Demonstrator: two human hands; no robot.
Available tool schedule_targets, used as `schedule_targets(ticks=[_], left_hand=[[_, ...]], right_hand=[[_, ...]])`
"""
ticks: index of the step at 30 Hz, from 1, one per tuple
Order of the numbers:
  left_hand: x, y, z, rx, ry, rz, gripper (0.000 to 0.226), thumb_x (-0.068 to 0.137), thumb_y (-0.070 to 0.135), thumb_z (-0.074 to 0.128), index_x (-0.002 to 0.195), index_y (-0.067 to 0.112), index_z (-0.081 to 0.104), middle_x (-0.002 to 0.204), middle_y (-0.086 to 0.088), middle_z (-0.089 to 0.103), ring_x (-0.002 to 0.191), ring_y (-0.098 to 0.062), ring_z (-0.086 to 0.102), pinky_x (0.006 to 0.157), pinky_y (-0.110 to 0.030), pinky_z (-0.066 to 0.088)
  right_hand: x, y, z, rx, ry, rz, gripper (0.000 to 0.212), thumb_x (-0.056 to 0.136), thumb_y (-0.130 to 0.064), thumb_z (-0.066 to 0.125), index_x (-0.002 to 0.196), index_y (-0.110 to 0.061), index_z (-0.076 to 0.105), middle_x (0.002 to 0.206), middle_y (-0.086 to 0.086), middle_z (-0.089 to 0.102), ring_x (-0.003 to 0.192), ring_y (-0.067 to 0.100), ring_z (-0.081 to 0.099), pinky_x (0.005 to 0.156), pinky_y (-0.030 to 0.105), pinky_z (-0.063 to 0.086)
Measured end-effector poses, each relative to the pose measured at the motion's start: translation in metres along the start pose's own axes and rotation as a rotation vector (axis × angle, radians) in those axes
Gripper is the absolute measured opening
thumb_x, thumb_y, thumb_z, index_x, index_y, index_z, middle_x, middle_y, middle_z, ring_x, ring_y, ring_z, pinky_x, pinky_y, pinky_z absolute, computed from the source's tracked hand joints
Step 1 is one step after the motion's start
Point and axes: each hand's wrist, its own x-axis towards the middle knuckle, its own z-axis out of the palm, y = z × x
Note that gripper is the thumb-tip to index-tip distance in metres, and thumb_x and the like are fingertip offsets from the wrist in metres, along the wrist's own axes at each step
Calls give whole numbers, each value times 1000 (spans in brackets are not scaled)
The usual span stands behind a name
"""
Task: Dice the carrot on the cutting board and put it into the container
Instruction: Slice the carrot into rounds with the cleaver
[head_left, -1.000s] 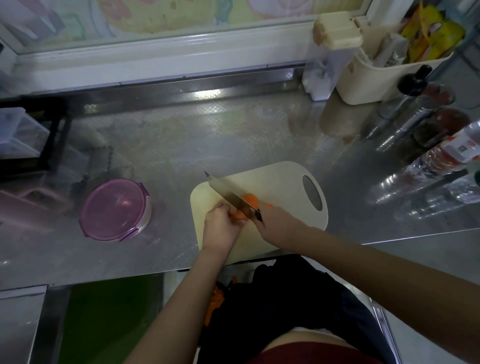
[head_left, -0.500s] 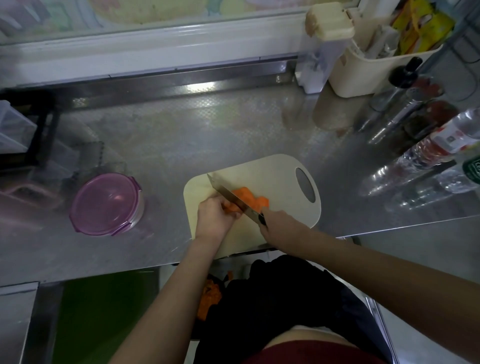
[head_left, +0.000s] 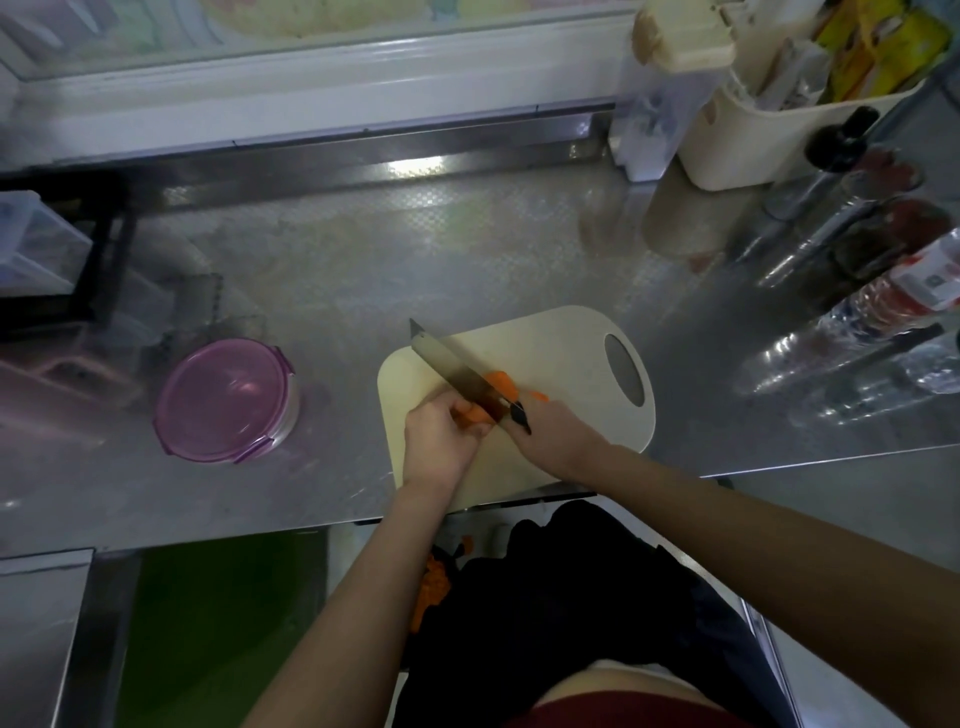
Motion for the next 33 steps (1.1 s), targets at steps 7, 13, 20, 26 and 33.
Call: schedule_targets(ticks=[7, 13, 20, 26, 33], left_hand=[[-1, -1, 0, -12, 14, 29, 17, 70, 14, 78, 68, 23, 63, 78, 7, 60, 71, -7, 50, 67, -7, 30], [0, -3, 2, 0, 11, -7, 10, 71, 18, 78, 73, 17, 69, 82, 3, 65, 74, -10, 53, 68, -12, 35], [1, -6, 4, -13, 14, -13, 9, 71, 19, 76, 74, 14, 70, 82, 0, 67, 79, -16, 59, 71, -20, 42], [2, -4, 3, -1, 25, 2, 8, 70, 17, 77, 72, 15, 70, 81, -1, 67, 74, -15, 56, 66, -16, 35], [3, -4, 3, 2, 23, 41, 7, 70, 11, 76, 72, 13, 70, 79, -1, 67, 69, -11, 51, 66, -12, 33]], right_hand=[[-12, -8, -19, 84, 87, 20, 22, 99, -34, 40, 87, -16, 44, 71, -4, 47, 72, 17, 46, 69, 26, 31], [-17, -16, -18, 69, 62, -32, 20, 99, -29, 40, 102, -13, 51, 89, 7, 57, 83, 22, 52, 67, 22, 29], [-15, -13, -12, 12, 72, -47, 35, 99, -30, 41, 124, -8, 49, 106, 18, 64, 98, 33, 59, 82, 33, 41], [-12, -14, -4, -65, 80, -59, 39, 98, -31, 41, 129, -8, 46, 109, 18, 61, 100, 35, 58, 87, 42, 46], [2, -25, -5, -94, 13, -5, 33, 99, -27, 40, 121, -4, 48, 105, 21, 62, 97, 37, 58, 77, 34, 40]])
